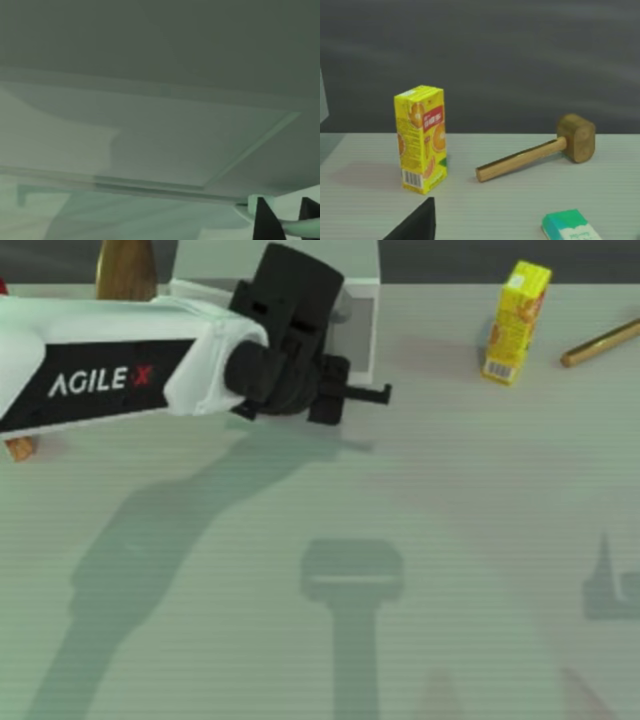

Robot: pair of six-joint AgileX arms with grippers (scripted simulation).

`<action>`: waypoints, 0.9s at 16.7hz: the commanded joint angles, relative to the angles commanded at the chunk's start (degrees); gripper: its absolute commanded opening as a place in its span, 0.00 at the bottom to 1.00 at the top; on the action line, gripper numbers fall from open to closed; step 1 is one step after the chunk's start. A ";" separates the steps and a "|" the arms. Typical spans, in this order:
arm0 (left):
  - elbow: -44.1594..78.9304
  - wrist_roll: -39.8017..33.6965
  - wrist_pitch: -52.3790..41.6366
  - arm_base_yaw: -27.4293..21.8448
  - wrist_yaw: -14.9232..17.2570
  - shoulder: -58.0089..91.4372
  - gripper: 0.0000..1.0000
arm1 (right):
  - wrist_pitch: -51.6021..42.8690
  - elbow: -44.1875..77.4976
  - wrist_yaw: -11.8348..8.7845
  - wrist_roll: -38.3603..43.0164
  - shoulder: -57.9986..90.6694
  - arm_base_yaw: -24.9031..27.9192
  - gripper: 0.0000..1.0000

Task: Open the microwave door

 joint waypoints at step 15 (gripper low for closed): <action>-3.13 3.24 1.51 0.87 2.69 -2.09 0.00 | 0.00 0.00 0.00 0.00 0.00 0.00 1.00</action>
